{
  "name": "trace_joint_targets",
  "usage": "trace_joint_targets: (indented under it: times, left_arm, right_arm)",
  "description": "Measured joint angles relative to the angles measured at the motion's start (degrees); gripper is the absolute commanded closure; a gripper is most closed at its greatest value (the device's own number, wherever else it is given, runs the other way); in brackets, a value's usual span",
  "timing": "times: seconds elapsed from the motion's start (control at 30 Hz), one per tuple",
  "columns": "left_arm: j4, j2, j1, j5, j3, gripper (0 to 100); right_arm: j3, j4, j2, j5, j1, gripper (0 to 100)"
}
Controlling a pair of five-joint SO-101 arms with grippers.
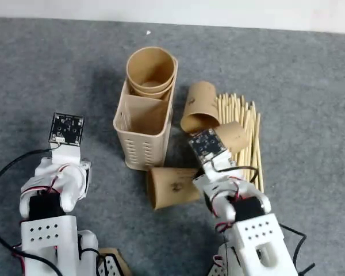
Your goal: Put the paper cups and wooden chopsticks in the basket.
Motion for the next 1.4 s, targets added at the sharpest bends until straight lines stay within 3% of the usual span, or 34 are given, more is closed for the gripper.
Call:
trace_joint_targets:
  times: [0.17, 0.3, 0.47, 0.8, 0.9, 1.03, 1.17, 1.4]
  left_arm:
    - [0.0, 0.0, 0.0, 0.0, 0.0, 84]
    - [0.0, 0.0, 0.0, 0.0, 0.0, 84]
    - [0.0, 0.0, 0.0, 0.0, 0.0, 84]
    - [-1.1, 0.0, 1.8, 0.0, 1.8, 84]
    - [-1.2, 0.0, 1.8, 0.0, 1.8, 84]
    - [-1.2, 0.0, 2.0, 0.0, 1.8, 84]
    - [-1.3, 0.0, 2.1, 0.0, 1.8, 84]
    - [-1.3, 0.0, 2.1, 0.0, 1.9, 84]
  right_arm:
    - [-2.4, -6.2, 9.2, 0.1, 5.0, 82.7]
    - [-6.2, -7.3, 13.2, 0.1, 9.6, 99.8]
    - [-11.3, -6.7, 13.5, 0.1, 15.7, 99.4]
    - [-37.7, 15.1, 9.0, -6.9, 17.4, 99.3]
    - [-47.0, 23.5, 8.7, -5.1, 15.3, 96.7]
    - [-42.8, 28.2, 10.2, 2.9, 11.7, 82.0]
    - [-31.2, 22.3, 10.5, 8.3, 7.0, 69.9]
    - [-20.2, 9.4, 10.9, 14.2, 7.4, 69.3]
